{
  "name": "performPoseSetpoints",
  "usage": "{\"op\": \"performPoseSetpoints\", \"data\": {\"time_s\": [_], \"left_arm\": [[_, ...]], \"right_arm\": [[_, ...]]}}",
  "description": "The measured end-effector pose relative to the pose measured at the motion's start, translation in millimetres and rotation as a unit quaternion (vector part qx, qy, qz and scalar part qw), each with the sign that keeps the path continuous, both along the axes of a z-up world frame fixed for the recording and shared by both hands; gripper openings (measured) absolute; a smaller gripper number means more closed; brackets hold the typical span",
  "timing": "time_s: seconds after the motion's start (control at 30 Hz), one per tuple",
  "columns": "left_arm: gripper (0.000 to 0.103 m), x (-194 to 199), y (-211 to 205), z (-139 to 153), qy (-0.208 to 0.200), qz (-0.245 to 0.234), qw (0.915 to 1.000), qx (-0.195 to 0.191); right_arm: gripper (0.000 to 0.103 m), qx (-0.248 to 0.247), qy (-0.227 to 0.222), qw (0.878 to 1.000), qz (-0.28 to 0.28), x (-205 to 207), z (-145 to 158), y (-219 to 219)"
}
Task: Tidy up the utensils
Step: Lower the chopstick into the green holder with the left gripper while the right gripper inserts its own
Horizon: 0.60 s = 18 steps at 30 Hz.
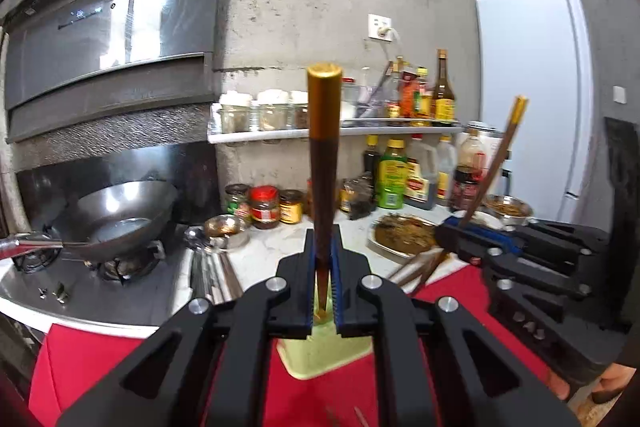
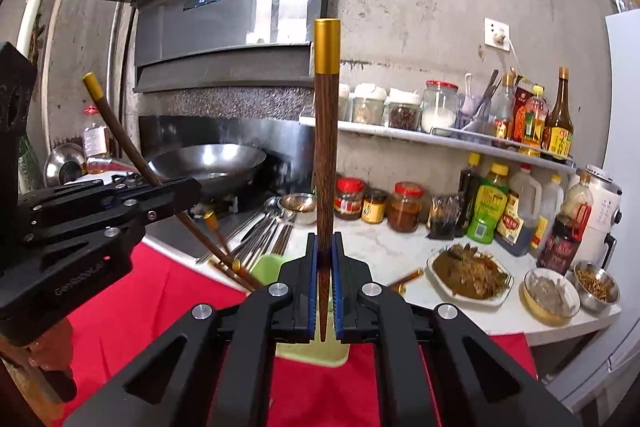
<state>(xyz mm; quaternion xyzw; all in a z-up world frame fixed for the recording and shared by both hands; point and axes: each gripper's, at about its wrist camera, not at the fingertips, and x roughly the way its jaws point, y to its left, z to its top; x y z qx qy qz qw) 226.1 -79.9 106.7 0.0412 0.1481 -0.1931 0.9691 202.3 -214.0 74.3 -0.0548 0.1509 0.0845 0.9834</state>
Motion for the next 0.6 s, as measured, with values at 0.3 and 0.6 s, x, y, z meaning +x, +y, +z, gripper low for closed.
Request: {"op": "performPoseSetpoints", "data": {"time_s": [0.3, 0.6], "left_arm": [[0.006, 28, 4, -29, 0.030, 0.007, 0.9995, 0.005], [0.007, 36, 4, -28, 0.037, 0.001, 0.9993, -0.001]], "right_arm": [[0.007, 0.017, -0.011, 1.000, -0.001, 29, -13, -2], [0.007, 0.028, -0.048, 0.998, -0.003, 25, -3, -4]]}}
